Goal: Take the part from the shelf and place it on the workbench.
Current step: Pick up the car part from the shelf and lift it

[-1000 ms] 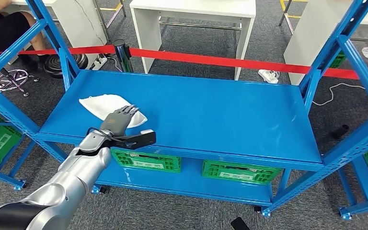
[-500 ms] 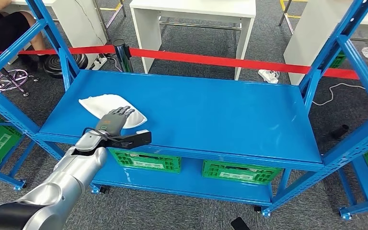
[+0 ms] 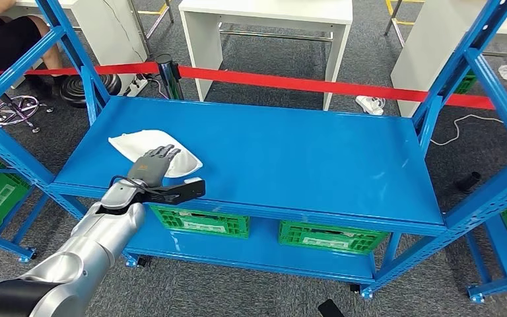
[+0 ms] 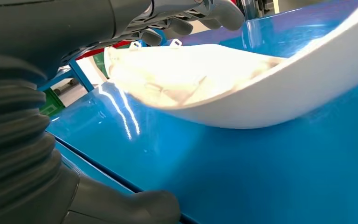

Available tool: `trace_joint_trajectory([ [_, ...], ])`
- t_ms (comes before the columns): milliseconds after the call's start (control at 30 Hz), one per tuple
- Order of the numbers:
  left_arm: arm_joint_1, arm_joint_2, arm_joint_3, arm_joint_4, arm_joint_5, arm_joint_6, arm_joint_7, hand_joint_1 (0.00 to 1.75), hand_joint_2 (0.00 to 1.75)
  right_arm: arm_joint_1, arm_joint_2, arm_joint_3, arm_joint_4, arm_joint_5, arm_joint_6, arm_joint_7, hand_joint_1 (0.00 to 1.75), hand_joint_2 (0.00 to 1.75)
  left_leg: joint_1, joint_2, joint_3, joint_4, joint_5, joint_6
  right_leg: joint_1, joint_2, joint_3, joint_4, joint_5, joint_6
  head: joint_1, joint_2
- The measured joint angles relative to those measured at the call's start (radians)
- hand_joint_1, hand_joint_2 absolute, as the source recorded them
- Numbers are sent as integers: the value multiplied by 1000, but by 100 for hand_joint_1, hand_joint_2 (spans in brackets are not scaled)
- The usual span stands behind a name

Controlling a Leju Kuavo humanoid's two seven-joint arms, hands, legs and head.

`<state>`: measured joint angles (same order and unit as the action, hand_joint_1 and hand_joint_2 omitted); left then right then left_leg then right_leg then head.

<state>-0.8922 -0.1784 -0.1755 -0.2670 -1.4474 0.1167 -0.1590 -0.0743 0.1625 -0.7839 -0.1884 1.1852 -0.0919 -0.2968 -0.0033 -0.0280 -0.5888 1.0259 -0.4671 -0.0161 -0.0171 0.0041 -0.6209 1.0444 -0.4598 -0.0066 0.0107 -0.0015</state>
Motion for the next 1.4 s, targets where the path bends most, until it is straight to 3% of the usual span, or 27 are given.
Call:
trace_joint_trajectory([
  [100, 0, 2, 0, 0, 7, 1, -2, 168, 175, 0, 0, 0, 0, 0, 0, -1, 0, 0, 0, 0, 0, 0, 0, 0, 0, 0, 0, 0, 0, 0, 0, 0],
  [133, 0, 3, 0, 0, 12, -1, -2, 163, 175, 0, 0, 0, 0, 0, 0, -1, 0, 0, 0, 0, 0, 0, 0, 0, 0, 0, 0, 0, 0, 0, 0, 0],
  [167, 0, 4, 0, 0, 17, -4, -2, 139, 175, 0, 0, 0, 0, 0, 0, -1, 0, 0, 0, 0, 0, 0, 0, 0, 0, 0, 0, 0, 0, 0, 0, 0],
  [267, 1, 6, 0, 1, 24, -10, 0, 44, 175, 0, 0, 0, 0, 2, 0, -2, 0, 0, 0, 0, 0, 0, 0, 0, 0, 0, 0, 0, 0, 0, 0, 0],
  [300, 2, 7, 0, 2, 24, -10, 0, 33, 175, 0, 0, 0, 0, 2, 0, -2, 0, 0, 0, 0, 0, 0, 0, 0, 0, 0, 0, 0, 0, 0, 0, 0],
  [433, 5, 10, 0, 2, 25, -4, -1, 31, 175, 0, 0, 0, 0, 2, 0, -1, 0, 0, 0, 0, 0, 0, 0, 0, 0, 0, 0, 0, 0, 0, 0, 0],
  [567, 7, 11, 0, 3, 25, -2, -3, 5, 175, 0, 0, 0, 0, 2, -1, -1, 0, 0, 0, 0, 0, 0, 0, 0, 0, 0, 0, 0, 0, 0, 0, 0],
  [967, 9, 12, 0, 2, 19, 38, 1, 0, 175, 0, 0, 0, 0, 5, 0, 0, 0, 0, 0, 0, 0, 0, 0, 0, 0, 0, 0, 0, 0, 0, 0, 0],
  [1033, 12, 12, 0, 2, 16, 57, 18, 10, 175, 0, 0, 0, 0, 8, 0, 0, 0, 0, 0, 0, 0, 0, 0, 0, 0, 0, 0, 0, 0, 0, 0, 0],
  [1133, 16, 12, 0, 2, 20, 75, 33, 123, 175, 0, 0, 0, 0, 9, 0, 0, 0, 0, 0, 0, 0, 0, 0, 0, 0, 0, 0, 0, 0, 0, 0, 0],
  [1167, 17, 12, 0, 2, 25, 75, 34, 140, 175, 0, 0, 0, 0, 9, 0, 0, 0, 0, 0, 0, 0, 0, 0, 0, 0, 0, 0, 0, 0, 0, 0, 0],
  [1267, 18, 13, 1, 2, 29, 66, 38, 53, 175, 0, 0, 0, 0, 10, 0, 1, 0, 0, 0, 0, 0, 0, 0, 0, 0, 0, 0, 0, 0, 0, 0, 0],
  [1300, 18, 13, 1, 2, 28, 61, 40, 43, 175, 0, 0, 0, 0, 11, 1, 1, 0, 0, 0, 0, 0, 0, 0, 0, 0, 0, 0, 0, 0, 0, 0, 0],
  [1367, 18, 12, 1, 2, 24, 54, 42, 42, 175, 0, 0, 0, 0, 12, 2, 2, 0, 0, 0, 0, 0, 0, 0, 0, 0, 0, 0, 0, 0, 0, 0, 0],
  [1400, 18, 12, 1, 2, 23, 51, 42, 73, 175, 0, 0, 0, 0, 12, 2, 2, 0, 0, 0, 0, 0, 0, 0, 0, 0, 0, 0, 0, 0, 0, 0, 0],
])
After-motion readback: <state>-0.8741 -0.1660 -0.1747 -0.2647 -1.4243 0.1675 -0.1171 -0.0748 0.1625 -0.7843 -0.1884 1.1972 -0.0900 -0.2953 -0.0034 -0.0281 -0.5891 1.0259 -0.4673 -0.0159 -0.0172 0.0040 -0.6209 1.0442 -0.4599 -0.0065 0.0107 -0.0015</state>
